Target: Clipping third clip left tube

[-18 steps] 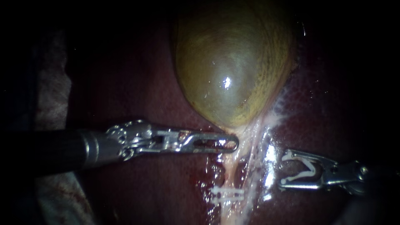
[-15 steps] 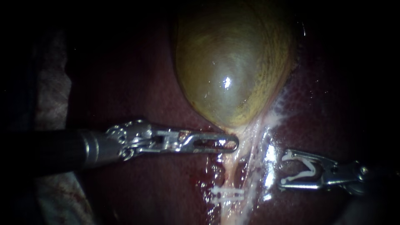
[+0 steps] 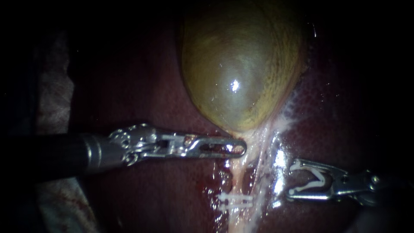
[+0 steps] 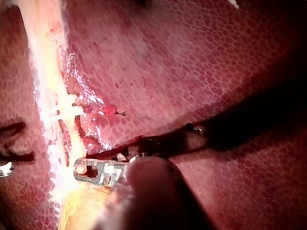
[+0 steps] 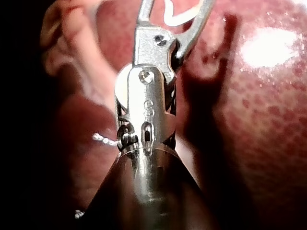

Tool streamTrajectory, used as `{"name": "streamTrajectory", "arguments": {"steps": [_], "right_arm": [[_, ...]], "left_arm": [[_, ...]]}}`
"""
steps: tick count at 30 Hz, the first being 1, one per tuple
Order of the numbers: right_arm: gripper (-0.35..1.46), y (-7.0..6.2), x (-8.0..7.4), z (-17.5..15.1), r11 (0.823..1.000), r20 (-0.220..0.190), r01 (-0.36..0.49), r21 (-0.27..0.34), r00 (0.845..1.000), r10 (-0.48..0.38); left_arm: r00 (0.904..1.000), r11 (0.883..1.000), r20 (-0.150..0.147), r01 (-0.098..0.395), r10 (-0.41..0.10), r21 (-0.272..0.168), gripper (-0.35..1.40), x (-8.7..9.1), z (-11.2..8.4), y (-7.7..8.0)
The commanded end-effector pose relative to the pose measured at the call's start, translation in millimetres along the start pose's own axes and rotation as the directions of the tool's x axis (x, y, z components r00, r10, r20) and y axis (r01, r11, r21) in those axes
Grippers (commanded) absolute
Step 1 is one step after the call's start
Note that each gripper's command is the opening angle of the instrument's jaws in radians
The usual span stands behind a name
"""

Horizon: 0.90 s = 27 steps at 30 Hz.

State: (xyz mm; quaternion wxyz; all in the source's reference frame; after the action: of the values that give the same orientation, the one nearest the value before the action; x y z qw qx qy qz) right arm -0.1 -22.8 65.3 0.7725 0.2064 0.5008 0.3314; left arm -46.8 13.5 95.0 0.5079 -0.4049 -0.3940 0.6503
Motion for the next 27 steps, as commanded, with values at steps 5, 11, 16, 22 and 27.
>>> {"name": "streamTrajectory", "arguments": {"steps": [5, 11, 16, 22, 27], "right_arm": [[0.59, -1.0, 0.4, 1.3, 0.997, 0.005, -0.074, 0.017, 0.997, 0.074], [0.59, -1.9, 1.5, 3.3, 0.981, -0.01, -0.187, 0.042, 0.982, 0.188], [0.59, -2.5, 2.5, 5.6, 0.962, -0.044, -0.268, 0.056, 0.962, 0.271], [0.6, -2.3, 3.1, 7.9, 0.947, -0.08, -0.316, 0.062, 0.944, 0.32], [0.6, -1.8, 2.8, 9.1, 0.946, -0.07, -0.32, 0.054, 0.944, 0.323]], "left_arm": [[1.0, 1.0, 0.001, 0.004, -0.004, -0.002, -0.35, -0.2, -0.3, 0.8], [1.0, 1.0, 0.001, 0.006, -0.006, -0.002, -0.35, -0.5, -0.4, 1.6], [1.0, 1.0, 0.003, 0.006, -0.006, -0.005, -0.35, -0.8, -0.5, 2.0], [1.0, 1.0, 0.005, 0.007, -0.007, -0.006, -0.35, -1.1, -0.8, 2.6], [0.9999, 1.0, 0.006, 0.008, -0.008, -0.007, -0.35, -1.3, -1.2, 3.0]]}}
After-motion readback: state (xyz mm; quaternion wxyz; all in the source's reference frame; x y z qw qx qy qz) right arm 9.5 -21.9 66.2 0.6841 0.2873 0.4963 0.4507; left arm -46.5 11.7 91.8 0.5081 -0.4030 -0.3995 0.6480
